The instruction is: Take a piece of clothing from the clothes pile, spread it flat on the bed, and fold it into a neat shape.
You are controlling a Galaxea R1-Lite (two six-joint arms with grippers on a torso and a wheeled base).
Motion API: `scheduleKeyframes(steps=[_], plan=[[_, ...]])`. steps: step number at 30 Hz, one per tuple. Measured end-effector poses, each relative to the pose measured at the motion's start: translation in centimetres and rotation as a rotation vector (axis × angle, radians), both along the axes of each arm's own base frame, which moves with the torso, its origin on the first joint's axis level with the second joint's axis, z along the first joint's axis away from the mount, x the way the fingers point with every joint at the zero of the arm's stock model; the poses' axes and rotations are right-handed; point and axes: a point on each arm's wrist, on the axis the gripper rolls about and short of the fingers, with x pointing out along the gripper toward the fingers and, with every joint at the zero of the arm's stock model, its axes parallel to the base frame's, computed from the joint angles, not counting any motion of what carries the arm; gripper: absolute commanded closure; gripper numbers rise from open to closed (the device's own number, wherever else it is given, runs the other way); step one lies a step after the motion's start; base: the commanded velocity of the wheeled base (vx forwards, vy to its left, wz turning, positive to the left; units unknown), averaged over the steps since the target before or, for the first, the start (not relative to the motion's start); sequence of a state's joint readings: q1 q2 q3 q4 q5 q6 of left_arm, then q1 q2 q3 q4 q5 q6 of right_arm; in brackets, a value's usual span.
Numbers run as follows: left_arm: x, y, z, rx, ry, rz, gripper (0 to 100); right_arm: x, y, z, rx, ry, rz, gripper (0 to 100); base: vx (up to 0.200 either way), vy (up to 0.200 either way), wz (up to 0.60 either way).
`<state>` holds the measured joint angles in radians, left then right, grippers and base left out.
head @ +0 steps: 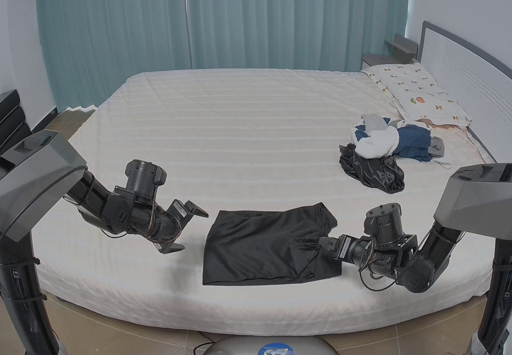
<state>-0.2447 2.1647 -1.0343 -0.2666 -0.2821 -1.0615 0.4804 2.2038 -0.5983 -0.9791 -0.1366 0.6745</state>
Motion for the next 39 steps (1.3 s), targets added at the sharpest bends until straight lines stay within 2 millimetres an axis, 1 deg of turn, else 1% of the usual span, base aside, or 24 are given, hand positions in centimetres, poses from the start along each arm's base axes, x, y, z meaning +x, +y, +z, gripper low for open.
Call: scheduleKeyframes(steps=[6,12,16,19,22,25,29,36,39], plan=[[-0.2,-0.1,-0.3,0.01,0.007,-0.01,0,0.3,1.9,0.0,-0.078,0.056,0.027,0,0.0,0.0,0.0],[-0.6,-0.1,-0.6,0.018,0.018,-0.016,0,1.4,3.8,0.1,-0.189,0.058,0.047,0,0.0,0.0,0.0],[-0.8,-0.2,-0.8,0.022,0.027,-0.018,0,2.3,4.4,-0.4,-0.319,0.069,0.037,0,0.0,0.0,0.0],[-1.0,-0.1,-0.9,0.025,0.033,-0.018,0,2.7,4.8,-0.8,-0.368,0.079,0.039,0,0.0,0.0,0.0],[-1.1,-0.1,-1.0,0.027,0.037,-0.017,0,3.1,4.8,-1.3,-0.404,0.093,0.037,0,0.0,0.0,0.0],[-1.1,-0.1,-1.0,0.027,0.034,-0.018,0,3.0,4.4,-1.8,-0.421,0.11,0.033,0,0.0,0.0,0.0],[-1.2,-0.1,-1.0,0.026,0.028,-0.019,0,2.4,3.2,-2.2,-0.436,0.142,0.019,0,0.0,0.0,0.0],[-1.3,0.0,-1.1,0.024,0.016,-0.022,0,0.6,-0.7,-1.0,-0.41,0.207,-0.01,0,0.0,0.0,0.0],[-1.3,0.0,-1.1,0.025,0.016,-0.022,0,-0.5,-2.3,-0.8,-0.393,0.249,-0.008,0,0.0,0.0,0.0]])
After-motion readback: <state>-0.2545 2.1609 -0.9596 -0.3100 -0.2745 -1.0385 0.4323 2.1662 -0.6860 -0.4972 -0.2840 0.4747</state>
